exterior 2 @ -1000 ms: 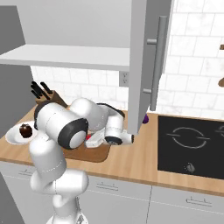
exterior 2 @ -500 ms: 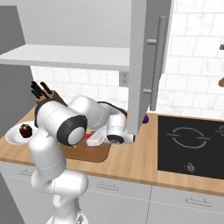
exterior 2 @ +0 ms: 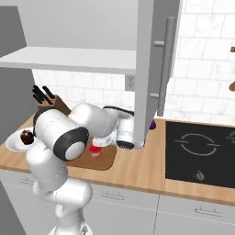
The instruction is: From the different types of pastries on the counter, select a croissant and place it on the cutting board. Then retrieve a jar of jam from the cabinet and place it alongside the croissant on the cutting board.
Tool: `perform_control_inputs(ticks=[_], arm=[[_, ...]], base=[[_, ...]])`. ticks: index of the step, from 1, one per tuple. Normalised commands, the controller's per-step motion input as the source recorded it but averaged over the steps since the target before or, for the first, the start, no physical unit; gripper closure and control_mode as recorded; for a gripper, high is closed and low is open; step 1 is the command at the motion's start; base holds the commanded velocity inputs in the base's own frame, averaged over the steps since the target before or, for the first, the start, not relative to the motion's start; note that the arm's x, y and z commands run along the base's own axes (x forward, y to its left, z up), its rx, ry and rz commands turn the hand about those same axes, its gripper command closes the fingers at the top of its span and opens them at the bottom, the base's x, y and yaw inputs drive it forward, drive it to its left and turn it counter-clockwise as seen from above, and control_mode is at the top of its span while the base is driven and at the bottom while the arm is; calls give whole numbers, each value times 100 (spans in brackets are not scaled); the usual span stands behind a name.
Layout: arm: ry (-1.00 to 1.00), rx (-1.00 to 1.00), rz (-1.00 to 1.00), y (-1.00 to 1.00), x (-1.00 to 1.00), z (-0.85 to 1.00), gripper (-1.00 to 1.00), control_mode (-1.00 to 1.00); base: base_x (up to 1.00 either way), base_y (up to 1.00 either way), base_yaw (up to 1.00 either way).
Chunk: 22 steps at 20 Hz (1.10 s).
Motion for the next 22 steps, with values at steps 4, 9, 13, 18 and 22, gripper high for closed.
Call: perform_control_inputs(ticks=[4, 9, 13, 18, 22], arm=[[-3, 21, 0, -96, -86, 4, -100, -100], [-13, 18, 0, -100, -100, 12, -100, -100], [-27, 13, 5, -84, -100, 41, -100, -100], [-42, 11, 7, -56, -100, 55, -100, -100], [-15, 5, 2, -3, -39, 0, -100, -100]], base=[[0, 0, 0], [0, 0, 0], [0, 0, 0], [0, 0, 0], [0, 0, 0]])
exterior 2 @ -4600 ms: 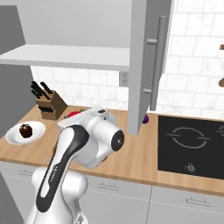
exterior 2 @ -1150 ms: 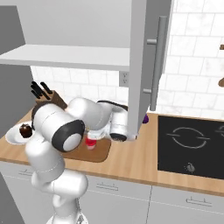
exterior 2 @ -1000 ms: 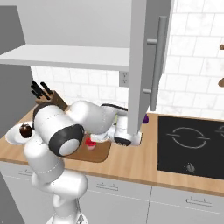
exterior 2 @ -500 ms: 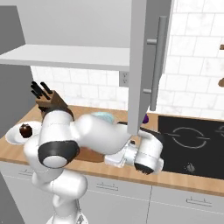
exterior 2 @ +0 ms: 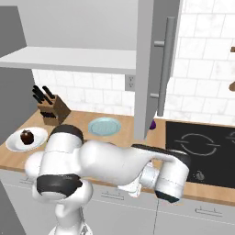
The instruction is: From the different types of pastries on the counter, select a croissant and place it on the cutting board. Then retrieve a jar of jam from the cabinet and place it alongside the croissant on the cutting board.
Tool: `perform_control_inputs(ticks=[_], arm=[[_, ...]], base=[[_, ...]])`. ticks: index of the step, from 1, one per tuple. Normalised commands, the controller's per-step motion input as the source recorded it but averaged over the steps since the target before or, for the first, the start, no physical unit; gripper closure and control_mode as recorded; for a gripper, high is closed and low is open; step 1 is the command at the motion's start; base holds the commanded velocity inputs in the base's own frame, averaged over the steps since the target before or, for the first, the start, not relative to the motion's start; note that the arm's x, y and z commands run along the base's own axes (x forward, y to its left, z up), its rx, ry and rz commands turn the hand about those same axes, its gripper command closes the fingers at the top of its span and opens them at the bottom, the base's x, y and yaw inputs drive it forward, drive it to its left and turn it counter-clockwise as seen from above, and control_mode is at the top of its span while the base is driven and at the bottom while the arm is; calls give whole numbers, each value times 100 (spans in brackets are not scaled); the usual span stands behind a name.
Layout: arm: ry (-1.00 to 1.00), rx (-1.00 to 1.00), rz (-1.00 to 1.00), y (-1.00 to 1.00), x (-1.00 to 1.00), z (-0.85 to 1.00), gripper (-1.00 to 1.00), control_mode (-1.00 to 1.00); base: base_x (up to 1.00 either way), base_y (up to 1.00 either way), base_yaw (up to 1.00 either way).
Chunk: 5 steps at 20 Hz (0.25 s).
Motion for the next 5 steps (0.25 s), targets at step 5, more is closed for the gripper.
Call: perform_control_inputs(ticks=[5], arm=[[0, 0, 0, 0, 0, 0, -100, -100]], base=[[0, 0, 0]])
